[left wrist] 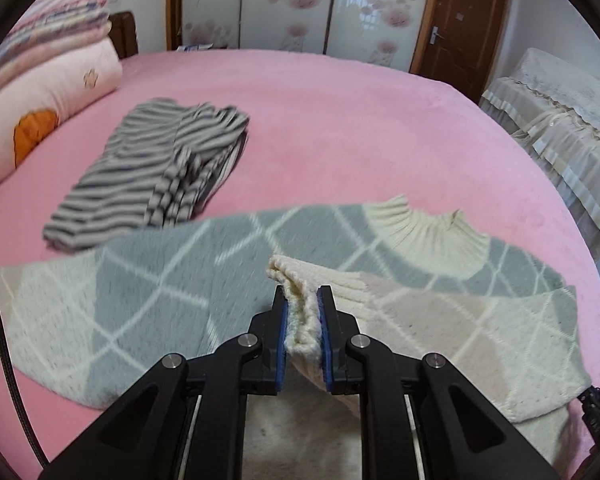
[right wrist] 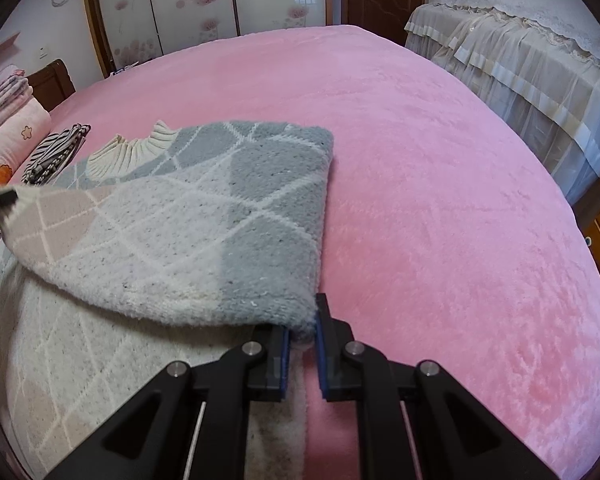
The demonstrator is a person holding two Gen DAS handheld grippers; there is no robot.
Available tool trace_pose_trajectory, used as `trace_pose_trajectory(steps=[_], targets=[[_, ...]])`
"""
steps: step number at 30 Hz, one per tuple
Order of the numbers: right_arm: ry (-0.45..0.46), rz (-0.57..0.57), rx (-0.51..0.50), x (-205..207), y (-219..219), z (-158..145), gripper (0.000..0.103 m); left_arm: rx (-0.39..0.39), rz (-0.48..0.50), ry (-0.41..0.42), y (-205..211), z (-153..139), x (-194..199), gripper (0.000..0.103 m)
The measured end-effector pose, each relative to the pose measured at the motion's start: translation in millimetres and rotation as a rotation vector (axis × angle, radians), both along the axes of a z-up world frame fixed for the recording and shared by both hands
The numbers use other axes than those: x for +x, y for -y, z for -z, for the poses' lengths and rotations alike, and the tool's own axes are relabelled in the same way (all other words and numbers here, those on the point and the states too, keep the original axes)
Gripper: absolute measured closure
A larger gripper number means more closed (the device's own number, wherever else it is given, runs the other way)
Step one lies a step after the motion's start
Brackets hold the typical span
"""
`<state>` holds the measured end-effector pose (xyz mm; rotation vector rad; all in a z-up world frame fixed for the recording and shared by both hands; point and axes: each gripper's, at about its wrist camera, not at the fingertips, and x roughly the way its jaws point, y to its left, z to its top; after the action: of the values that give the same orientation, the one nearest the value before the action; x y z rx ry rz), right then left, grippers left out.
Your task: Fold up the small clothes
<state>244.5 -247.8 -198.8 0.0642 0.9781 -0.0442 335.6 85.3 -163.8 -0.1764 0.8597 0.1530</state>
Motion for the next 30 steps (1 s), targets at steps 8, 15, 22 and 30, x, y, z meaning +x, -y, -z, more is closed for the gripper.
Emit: trace_pose_trajectory(steps=[8, 15, 22, 30], targets=[[-0.012, -0.013, -0.042, 0, -9, -1, 0.092, -0.034, -0.009, 0.013, -9, 6, 2, 0.091], [-0.030, -0.082, 0.097, -17, 12, -33, 0.062, -0.020, -0.014, -0.082, -15, 26, 8, 0.074], [0.043, -0.051, 0.142, 5, 40, -77, 0.045, -0.102, -0.050, -0.077, -41, 25, -4, 0.070], [-0.034, -0.009, 0.248, 102, 47, -39, 0.045, -0.191, 0.031, -0.143, -34, 34, 9, 0.061]])
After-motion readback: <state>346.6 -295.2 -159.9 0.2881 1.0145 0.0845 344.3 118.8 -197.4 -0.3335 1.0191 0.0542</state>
